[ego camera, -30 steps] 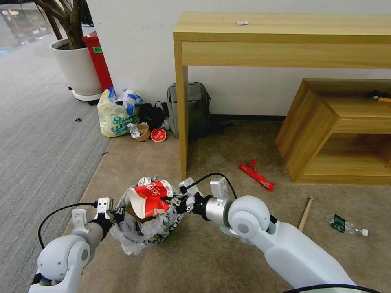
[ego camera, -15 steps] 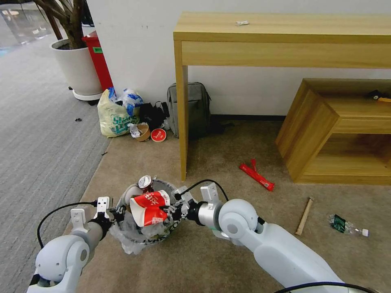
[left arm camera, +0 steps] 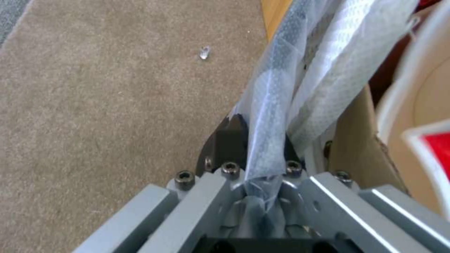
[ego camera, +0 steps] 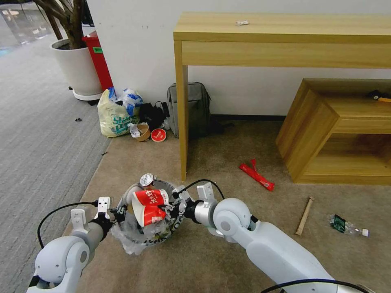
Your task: Pick up the trash bin and place the garbage on the floor into it.
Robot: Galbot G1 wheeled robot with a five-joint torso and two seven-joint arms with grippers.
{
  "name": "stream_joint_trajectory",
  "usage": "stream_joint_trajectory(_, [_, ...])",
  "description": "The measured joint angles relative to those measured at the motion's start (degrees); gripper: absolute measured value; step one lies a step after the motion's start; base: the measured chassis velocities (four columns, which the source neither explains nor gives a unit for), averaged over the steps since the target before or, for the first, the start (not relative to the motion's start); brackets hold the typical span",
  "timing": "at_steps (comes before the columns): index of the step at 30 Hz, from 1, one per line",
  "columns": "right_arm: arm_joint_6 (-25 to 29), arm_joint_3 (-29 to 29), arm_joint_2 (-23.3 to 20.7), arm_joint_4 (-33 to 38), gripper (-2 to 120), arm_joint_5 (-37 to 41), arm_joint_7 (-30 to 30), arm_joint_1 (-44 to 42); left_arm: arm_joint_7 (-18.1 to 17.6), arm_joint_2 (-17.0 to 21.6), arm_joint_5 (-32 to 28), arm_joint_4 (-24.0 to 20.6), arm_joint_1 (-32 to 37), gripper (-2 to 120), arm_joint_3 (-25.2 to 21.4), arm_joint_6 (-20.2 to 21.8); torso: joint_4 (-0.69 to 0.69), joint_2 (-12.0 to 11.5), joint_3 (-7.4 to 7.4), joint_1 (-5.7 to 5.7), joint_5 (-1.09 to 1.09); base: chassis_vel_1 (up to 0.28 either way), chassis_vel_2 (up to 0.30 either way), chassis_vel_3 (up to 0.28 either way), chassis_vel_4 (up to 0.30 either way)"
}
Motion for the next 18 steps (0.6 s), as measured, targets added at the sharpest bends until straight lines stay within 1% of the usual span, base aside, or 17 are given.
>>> stream_joint_trajectory(1, [0.13,-0.03,0.06,-0.05,33,-0.1,0.07,-0.04,0.04,-0.01,0.0,-0.03,0.11,0,-0.06,0.0,0.0,0.0,0.0,0.0,0.0,0.0,0.0,0.0,0.0])
stream_joint_trajectory(2, [0.13,-0.03,0.06,-0.05,33,-0.1,0.07,-0.04,0.04,-0.01,0.0,-0.03,0.11,0,-0.06,0.0,0.0,0.0,0.0,0.0,0.0,0.0,0.0,0.0,0.0])
stream_joint_trajectory(4, [0.7,-0.06,0.05,0.07,41,-0.43,0.28,-0.11,0.08,-0.15,0.03,-0.03,0.27,0,-0.13,0.0,0.0,0.0,0.0,0.0,0.0,0.0,0.0,0.0,0.0])
stream_joint_trajectory(5, [0.87,-0.05,-0.07,0.43,48,-0.44,0.48,-0.11,0.1,-0.23,0.05,0.0,0.29,0,-0.16,0.0,0.0,0.0,0.0,0.0,0.0,0.0,0.0,0.0,0.0])
stream_joint_trajectory(7, [0.95,0.0,-0.17,0.67,49,-0.44,0.56,-0.1,0.1,-0.27,0.06,0.03,0.29,0,-0.18,0.0,0.0,0.0,0.0,0.0,0.0,0.0,0.0,0.0,0.0])
stream_joint_trajectory(9, [1.12,0.35,-0.67,1.6,62,-0.44,0.82,-0.03,0.12,-0.39,0.08,0.18,0.29,0,-0.2,0.0,0.0,0.0,0.0,0.0,0.0,0.0,0.0,0.0,0.0])
stream_joint_trajectory(11, [1.15,0.43,-0.77,1.77,63,-0.42,0.87,-0.02,0.12,-0.4,0.08,0.19,0.29,0,-0.2,0.0,0.0,0.0,0.0,0.0,0.0,0.0,0.0,0.0,0.0])
stream_joint_trajectory(12, [1.22,0.64,-0.98,2.17,71,-0.42,1.03,0.04,0.13,-0.44,0.07,0.2,0.24,0,-0.2,0.0,0.0,0.0,0.0,0.0,0.0,0.0,0.0,0.0,0.0])
stream_joint_trajectory(13, [1.24,0.71,-1.04,2.28,75,-0.42,1.08,0.05,0.12,-0.45,0.06,0.21,0.22,0,-0.2,0.0,0.0,0.0,0.0,0.0,0.0,0.0,0.0,0.0,0.0])
stream_joint_trajectory(14, [1.24,0.71,-1.04,2.28,75,-0.42,1.08,0.05,0.12,-0.45,0.06,0.21,0.22,0,-0.2,0.0,0.0,0.0,0.0,0.0,0.0,0.0,0.0,0.0,0.0])
stream_joint_trajectory(15, [1.3,0.83,-1.12,2.46,78,-0.41,1.11,0.06,0.13,-0.46,0.03,0.22,0.19,0,-0.2,0.0,0.0,0.0,0.0,0.0,0.0,0.0,0.0,0.0,0.0])
stream_joint_trajectory(16, [1.37,1.02,-1.26,2.68,86,-0.44,1.15,0.06,0.12,-0.48,0.0,0.25,0.16,0,-0.27,0.0,0.0,0.0,0.0,0.0,0.0,0.0,0.0,0.0,0.0])
stream_joint_trajectory(17, [1.41,1.22,-1.34,2.95,90,-0.45,1.13,0.06,0.12,-0.48,-0.04,0.29,0.16,0,-0.36,0.0,0.0,0.0,0.0,0.0,0.0,0.0,0.0,0.0,0.0])
stream_joint_trajectory(18, [1.41,1.22,-1.34,2.95,90,-0.45,1.13,0.06,0.12,-0.48,-0.04,0.29,0.16,0,-0.36,0.0,0.0,0.0,0.0,0.0,0.0,0.0,0.0,0.0,0.0])
